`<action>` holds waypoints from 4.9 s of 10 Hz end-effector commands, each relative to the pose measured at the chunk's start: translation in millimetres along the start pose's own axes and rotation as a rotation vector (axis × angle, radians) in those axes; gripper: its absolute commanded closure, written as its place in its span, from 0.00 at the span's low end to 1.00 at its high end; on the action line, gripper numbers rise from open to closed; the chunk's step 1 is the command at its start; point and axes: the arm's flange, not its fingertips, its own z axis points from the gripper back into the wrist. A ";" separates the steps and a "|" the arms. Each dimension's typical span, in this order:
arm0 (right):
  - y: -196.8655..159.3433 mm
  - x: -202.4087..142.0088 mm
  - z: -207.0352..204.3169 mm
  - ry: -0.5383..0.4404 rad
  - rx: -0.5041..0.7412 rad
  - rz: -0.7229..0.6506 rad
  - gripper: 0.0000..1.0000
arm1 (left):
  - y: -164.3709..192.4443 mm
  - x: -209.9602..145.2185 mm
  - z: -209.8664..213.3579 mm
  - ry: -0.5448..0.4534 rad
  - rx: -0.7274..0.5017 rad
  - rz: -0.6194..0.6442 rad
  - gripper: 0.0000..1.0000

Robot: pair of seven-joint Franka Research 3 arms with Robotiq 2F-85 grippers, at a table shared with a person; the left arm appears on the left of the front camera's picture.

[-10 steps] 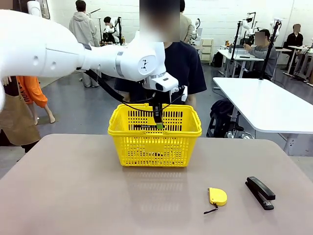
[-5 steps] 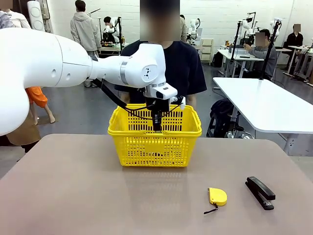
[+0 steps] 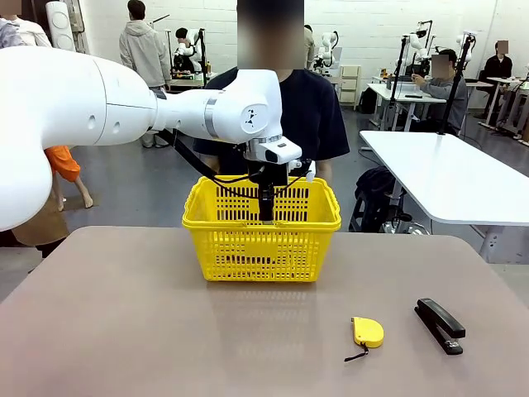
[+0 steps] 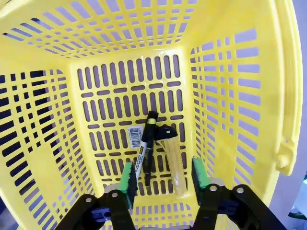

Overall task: Place the items the person wants into the basket.
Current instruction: Pick up the item the person points to and place it in the Market Basket.

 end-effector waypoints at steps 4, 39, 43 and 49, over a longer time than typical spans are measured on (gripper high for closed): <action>-0.2 -0.3 -1.5 0.016 -0.005 -0.009 0.00 | 6.0 4.5 9.4 -0.006 -0.020 -0.017 0.00; -0.2 -0.3 -1.5 0.016 -0.005 -0.009 0.00 | -192.9 -244.3 185.2 -0.222 0.166 0.457 0.00; -0.2 -0.3 -1.5 0.016 -0.005 -0.009 0.00 | -238.7 -352.5 228.3 -0.565 0.109 0.318 0.00; -0.2 -0.3 -1.5 0.016 -0.005 -0.009 0.00 | -280.3 -475.6 197.9 -0.882 0.207 0.328 0.00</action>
